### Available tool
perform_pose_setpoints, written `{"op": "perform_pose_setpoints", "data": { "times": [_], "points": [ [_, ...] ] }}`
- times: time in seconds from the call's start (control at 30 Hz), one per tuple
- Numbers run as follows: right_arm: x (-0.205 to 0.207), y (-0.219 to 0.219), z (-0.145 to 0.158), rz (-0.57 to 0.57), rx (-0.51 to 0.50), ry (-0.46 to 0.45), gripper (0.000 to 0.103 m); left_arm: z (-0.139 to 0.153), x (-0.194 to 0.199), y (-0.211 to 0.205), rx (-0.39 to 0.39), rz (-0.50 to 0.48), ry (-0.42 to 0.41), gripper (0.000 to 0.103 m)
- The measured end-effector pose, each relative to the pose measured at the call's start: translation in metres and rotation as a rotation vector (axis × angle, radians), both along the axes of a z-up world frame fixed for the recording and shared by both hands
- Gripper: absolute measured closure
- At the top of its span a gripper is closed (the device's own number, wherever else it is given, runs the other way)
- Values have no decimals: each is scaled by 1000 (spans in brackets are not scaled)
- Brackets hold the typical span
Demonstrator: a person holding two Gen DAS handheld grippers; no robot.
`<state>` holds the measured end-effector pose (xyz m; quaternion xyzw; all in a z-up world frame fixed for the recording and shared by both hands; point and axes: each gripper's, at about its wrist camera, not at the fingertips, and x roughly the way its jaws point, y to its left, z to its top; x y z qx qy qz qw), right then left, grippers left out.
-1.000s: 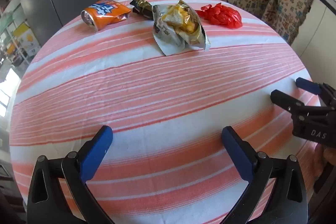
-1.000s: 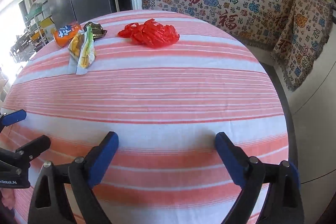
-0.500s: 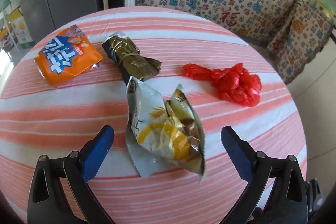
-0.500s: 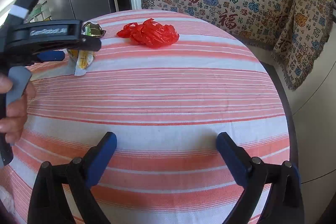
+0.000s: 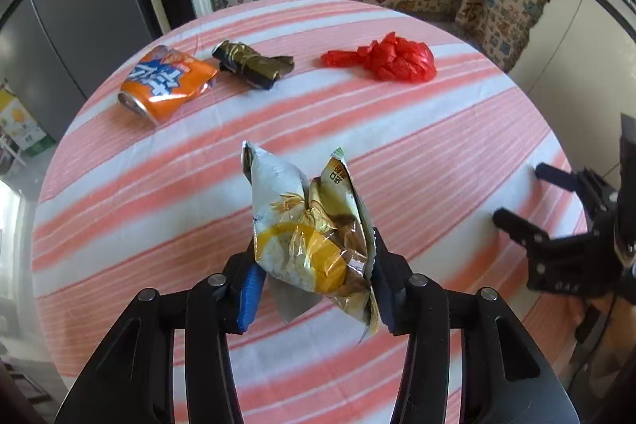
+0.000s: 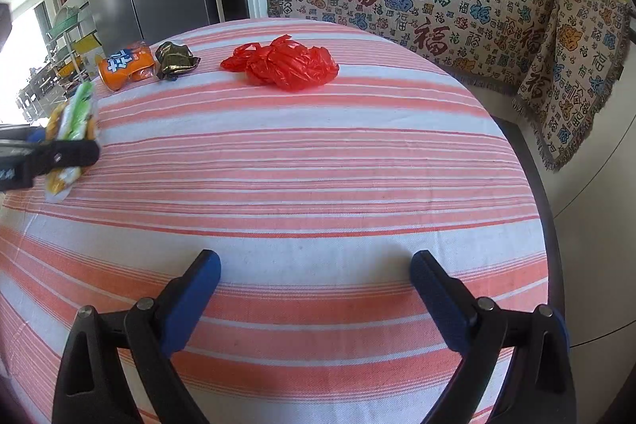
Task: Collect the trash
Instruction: 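Grasp the silver snack bag with the left tool while the right tool grasps the red plastic bag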
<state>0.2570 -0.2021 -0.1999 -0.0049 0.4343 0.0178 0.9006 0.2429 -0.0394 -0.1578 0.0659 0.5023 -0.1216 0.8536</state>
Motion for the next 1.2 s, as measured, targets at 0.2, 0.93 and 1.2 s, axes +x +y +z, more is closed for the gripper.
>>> {"op": "perform_pose_setpoints", "data": {
  "times": [0.2, 0.93, 1.2],
  "points": [
    [-1, 0, 0, 1, -1, 0, 4, -27, -1, 4, 6, 86, -22, 17],
    [164, -1, 11, 195, -59, 116, 3, -38, 5, 10, 6, 120, -107, 0],
    [136, -8, 19, 39, -31, 78, 81, -38, 4, 10, 10, 124, -99, 0]
  ]
}}
